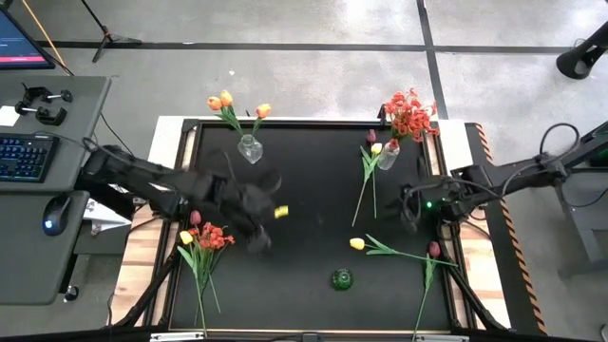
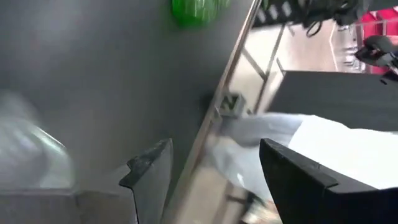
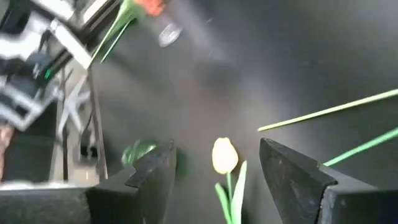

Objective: Sort flowers into vase by color
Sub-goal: Put the red flowers into the top right transparent vase

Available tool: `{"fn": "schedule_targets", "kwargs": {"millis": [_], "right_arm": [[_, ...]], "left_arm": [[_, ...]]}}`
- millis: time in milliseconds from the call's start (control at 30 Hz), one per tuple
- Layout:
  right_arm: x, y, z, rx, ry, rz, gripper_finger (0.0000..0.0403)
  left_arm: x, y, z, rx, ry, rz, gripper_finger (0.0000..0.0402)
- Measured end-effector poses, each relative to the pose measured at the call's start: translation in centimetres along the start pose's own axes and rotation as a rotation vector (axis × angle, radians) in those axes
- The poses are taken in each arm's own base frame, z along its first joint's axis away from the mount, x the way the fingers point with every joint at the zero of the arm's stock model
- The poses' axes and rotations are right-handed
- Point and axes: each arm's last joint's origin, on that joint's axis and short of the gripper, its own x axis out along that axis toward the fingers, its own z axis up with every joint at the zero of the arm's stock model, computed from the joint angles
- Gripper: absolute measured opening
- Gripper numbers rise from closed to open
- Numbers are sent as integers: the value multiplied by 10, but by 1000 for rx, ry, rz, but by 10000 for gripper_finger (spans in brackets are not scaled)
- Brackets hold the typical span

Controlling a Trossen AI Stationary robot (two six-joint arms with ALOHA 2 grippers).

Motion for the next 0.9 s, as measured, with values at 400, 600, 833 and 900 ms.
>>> {"fn": "schedule_targets", "kwargs": {"millis": [400, 600, 833, 900], "right_arm": [[-5, 23, -20, -123, -60, 35, 222], [-1, 28, -23, -115, -137, -36, 222], [17, 37, -24, -97, -145, -69, 222], [23, 40, -25, -90, -139, -62, 222]], "left_arm": [[30, -36, -104, -327, -5, 128, 230], [12, 3, -133, -582, -49, 638, 230], [34, 37, -142, -627, 0, 685, 229], [45, 49, -145, -655, 58, 658, 229]]}}
